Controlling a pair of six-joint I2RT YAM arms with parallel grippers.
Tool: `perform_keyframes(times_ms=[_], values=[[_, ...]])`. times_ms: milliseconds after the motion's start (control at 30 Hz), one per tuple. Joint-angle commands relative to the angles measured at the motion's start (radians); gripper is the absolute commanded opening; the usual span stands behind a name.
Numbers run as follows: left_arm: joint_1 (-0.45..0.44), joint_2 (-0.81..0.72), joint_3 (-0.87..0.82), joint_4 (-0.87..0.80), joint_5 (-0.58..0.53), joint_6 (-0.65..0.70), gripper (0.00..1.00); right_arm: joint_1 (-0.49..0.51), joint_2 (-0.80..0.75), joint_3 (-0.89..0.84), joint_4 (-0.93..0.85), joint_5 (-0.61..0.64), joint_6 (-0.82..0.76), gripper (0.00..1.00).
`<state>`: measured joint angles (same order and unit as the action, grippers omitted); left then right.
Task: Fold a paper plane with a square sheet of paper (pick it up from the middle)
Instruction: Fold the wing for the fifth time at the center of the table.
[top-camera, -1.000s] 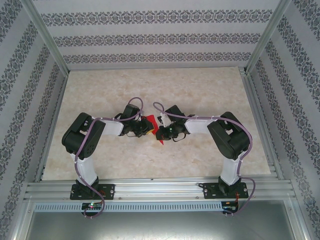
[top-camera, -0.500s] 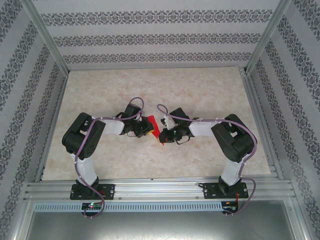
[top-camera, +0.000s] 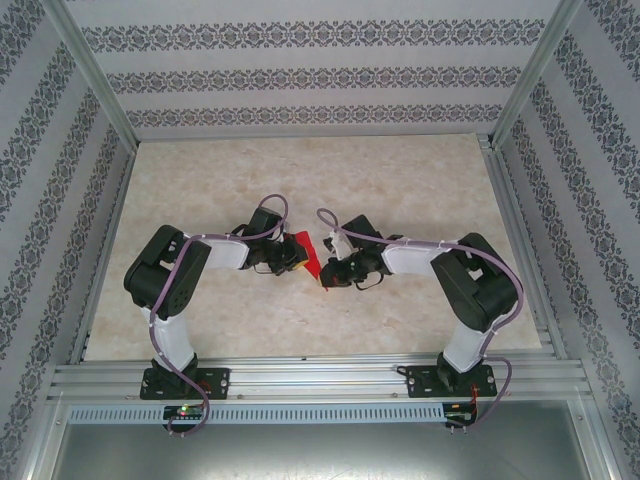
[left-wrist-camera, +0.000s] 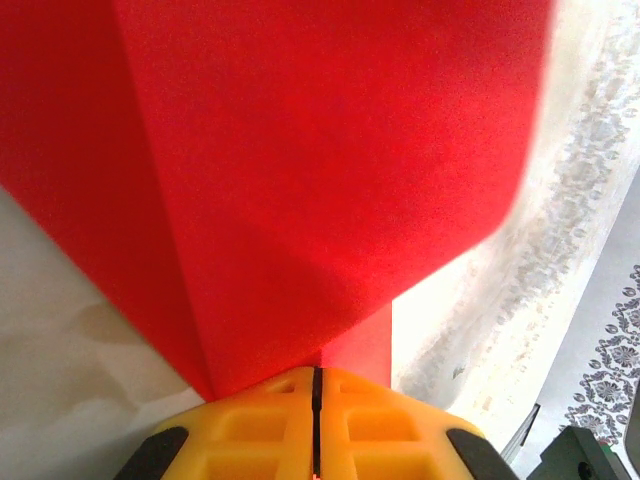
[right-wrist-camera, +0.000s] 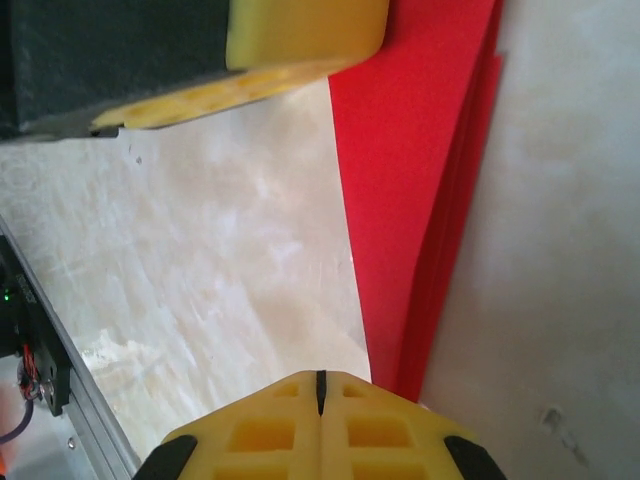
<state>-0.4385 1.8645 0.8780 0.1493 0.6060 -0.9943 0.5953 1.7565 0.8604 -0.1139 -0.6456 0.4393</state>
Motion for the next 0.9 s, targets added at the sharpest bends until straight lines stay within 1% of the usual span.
perform_keyframes(times_ms=[0, 100, 200, 267, 433, 500, 733, 867], values=[[-0.003, 0.048, -0.011, -0.122, -0.079, 0.033, 0.1, -0.005, 0.023, -0.018, -0.056, 0.0, -0.021, 0.01], [-0.001, 0.047, -0.012, -0.122, -0.077, 0.034, 0.1, -0.007, 0.075, -0.017, -0.058, 0.04, -0.016, 0.0], [-0.001, 0.048, -0.013, -0.123, -0.076, 0.036, 0.1, -0.006, 0.096, -0.015, -0.055, 0.048, -0.008, 0.0], [-0.001, 0.048, -0.016, -0.122, -0.076, 0.036, 0.1, -0.007, 0.074, -0.014, -0.055, 0.042, -0.003, 0.0], [-0.002, 0.047, -0.016, -0.123, -0.075, 0.036, 0.1, -0.008, -0.046, -0.008, -0.039, 0.031, 0.016, 0.0], [-0.002, 0.045, -0.014, -0.124, -0.074, 0.038, 0.1, -0.008, -0.054, 0.016, -0.032, 0.022, 0.024, 0.0], [-0.002, 0.045, -0.012, -0.126, -0.068, 0.042, 0.1, 0.004, 0.071, 0.122, -0.021, 0.005, 0.031, 0.0], [-0.002, 0.048, -0.012, -0.128, -0.069, 0.04, 0.1, 0.005, 0.107, 0.12, -0.029, 0.004, 0.027, 0.0]])
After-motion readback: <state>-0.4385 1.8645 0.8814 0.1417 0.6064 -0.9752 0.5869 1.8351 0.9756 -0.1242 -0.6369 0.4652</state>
